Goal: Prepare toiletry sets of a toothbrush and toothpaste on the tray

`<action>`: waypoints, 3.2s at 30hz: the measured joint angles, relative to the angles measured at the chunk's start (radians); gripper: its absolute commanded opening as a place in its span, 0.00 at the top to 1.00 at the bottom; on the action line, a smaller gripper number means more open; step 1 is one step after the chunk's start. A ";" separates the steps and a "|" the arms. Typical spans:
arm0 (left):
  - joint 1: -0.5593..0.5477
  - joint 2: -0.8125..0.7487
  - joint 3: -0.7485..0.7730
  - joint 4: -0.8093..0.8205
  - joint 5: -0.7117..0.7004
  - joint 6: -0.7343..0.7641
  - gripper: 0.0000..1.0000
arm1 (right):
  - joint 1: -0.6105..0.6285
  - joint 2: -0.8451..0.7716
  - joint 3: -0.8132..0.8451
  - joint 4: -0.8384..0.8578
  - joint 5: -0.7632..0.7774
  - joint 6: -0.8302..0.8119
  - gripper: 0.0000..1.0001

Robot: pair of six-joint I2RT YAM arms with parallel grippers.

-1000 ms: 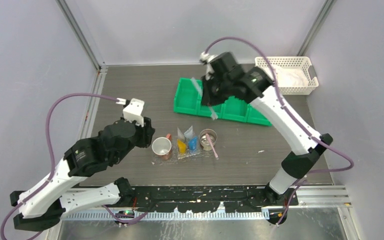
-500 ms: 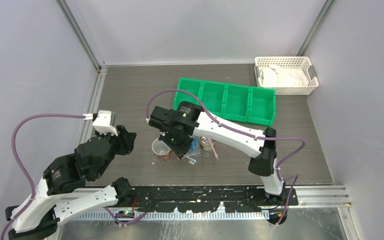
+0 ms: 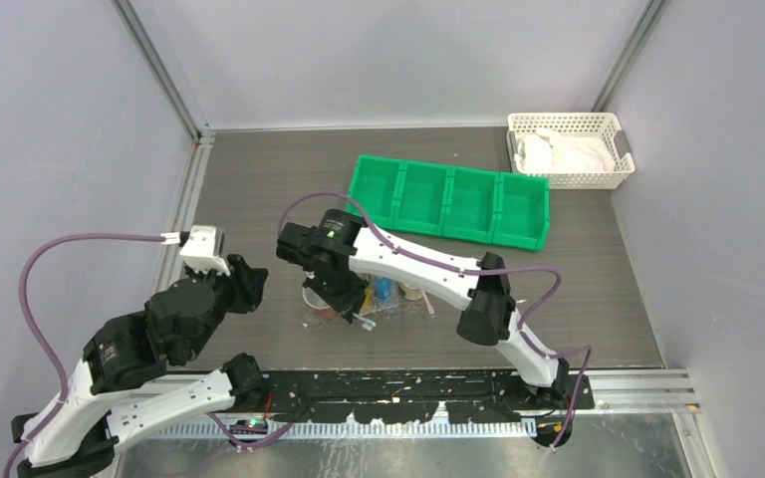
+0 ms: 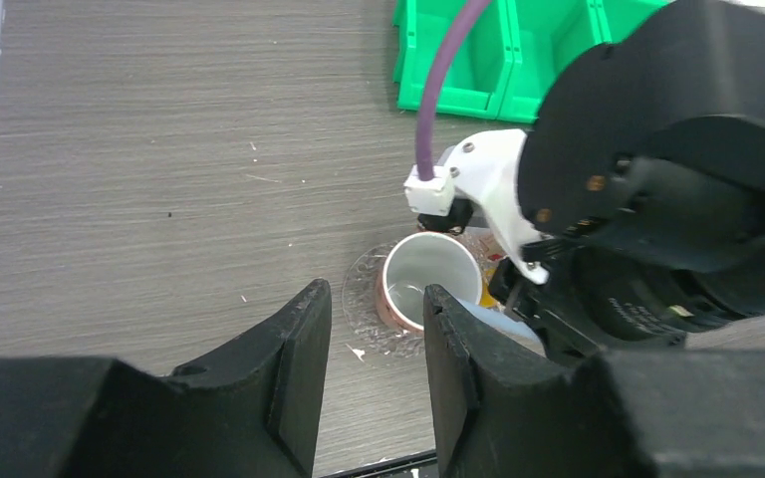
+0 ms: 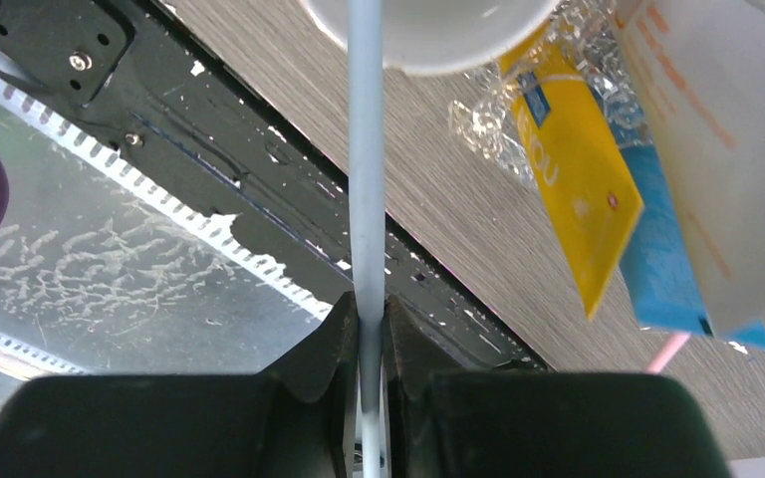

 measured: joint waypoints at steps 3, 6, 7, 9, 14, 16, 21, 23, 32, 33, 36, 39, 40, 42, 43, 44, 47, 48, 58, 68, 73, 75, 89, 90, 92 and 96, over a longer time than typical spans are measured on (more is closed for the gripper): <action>0.000 -0.012 -0.002 -0.002 0.001 0.000 0.60 | -0.010 0.033 0.010 0.000 -0.012 0.000 0.92; 0.000 -0.022 -0.005 -0.003 0.001 0.000 0.60 | -0.025 0.045 0.010 -0.001 -0.020 0.000 0.92; 0.000 -0.025 -0.006 -0.003 0.001 0.000 0.60 | -0.031 0.048 0.012 -0.003 -0.023 0.000 0.91; 0.000 -0.028 -0.009 -0.003 0.001 0.000 0.60 | -0.040 0.053 0.021 -0.004 -0.029 0.000 0.91; 0.000 -0.028 -0.014 -0.003 0.002 0.002 0.60 | -0.062 0.078 0.044 -0.004 -0.047 0.000 0.90; 0.000 -0.028 -0.015 -0.003 0.002 0.004 0.60 | -0.068 0.091 0.048 -0.004 -0.055 0.000 0.90; 0.000 -0.028 -0.016 -0.002 0.002 0.006 0.60 | -0.077 0.120 0.052 -0.003 -0.072 -0.001 0.70; 0.000 -0.028 -0.018 -0.002 0.003 0.008 0.60 | -0.077 0.127 0.065 -0.005 -0.076 -0.002 0.40; 0.000 -0.011 -0.034 0.003 0.016 0.014 0.59 | -0.077 0.129 0.090 0.043 -0.122 0.000 0.26; 0.000 -0.008 -0.034 0.004 0.017 0.017 0.59 | -0.077 0.127 0.090 0.052 -0.127 0.001 0.26; 0.000 0.000 -0.034 0.010 0.017 0.023 0.59 | -0.077 0.116 0.089 0.077 -0.134 0.005 0.23; 0.000 0.006 -0.034 0.010 0.017 0.025 0.59 | -0.080 0.060 0.055 0.134 -0.136 0.017 0.18; 0.000 0.008 -0.034 0.010 0.017 0.026 0.59 | -0.086 0.016 0.010 0.181 -0.138 0.024 0.17; 0.000 0.016 -0.034 0.011 0.017 0.027 0.57 | -0.098 -0.100 -0.113 0.289 -0.138 0.047 0.15; 0.000 0.024 -0.034 0.013 0.017 0.028 0.56 | -0.111 -0.165 -0.174 0.338 -0.137 0.061 0.14; 0.000 0.032 -0.033 0.016 0.016 0.030 0.54 | -0.132 -0.240 -0.248 0.405 -0.135 0.079 0.14; 0.000 0.068 -0.028 0.017 0.016 0.037 0.48 | -0.253 -0.452 -0.449 0.597 -0.104 0.134 0.22; 0.000 0.087 -0.023 0.018 0.014 0.041 0.45 | -0.320 -0.520 -0.508 0.656 -0.073 0.154 0.22; 0.019 0.259 0.007 0.093 -0.010 0.086 0.06 | -0.716 -0.500 -0.674 0.825 0.214 0.175 0.12; 0.488 0.433 0.063 0.199 0.260 0.163 0.00 | -0.824 -0.243 -0.695 0.872 0.179 0.158 0.12; 0.669 0.443 -0.011 0.270 0.414 0.158 0.00 | -0.841 -0.190 -0.634 0.874 0.161 0.141 0.37; 0.696 0.438 -0.051 0.282 0.442 0.152 0.00 | -0.838 -0.160 -0.605 0.877 0.151 0.132 0.55; 0.703 0.223 -0.265 0.294 0.516 0.073 0.00 | -0.777 -0.043 -0.480 0.833 0.150 0.064 0.86; 0.703 0.217 -0.270 0.294 0.518 0.071 0.00 | -0.768 -0.028 -0.457 0.829 0.149 0.056 0.85; 0.703 0.210 -0.284 0.294 0.521 0.070 0.00 | -0.748 -0.003 -0.418 0.824 0.147 0.041 0.85; 0.703 0.211 -0.304 0.294 0.528 0.067 0.00 | -0.706 0.029 -0.368 0.822 0.144 0.021 0.76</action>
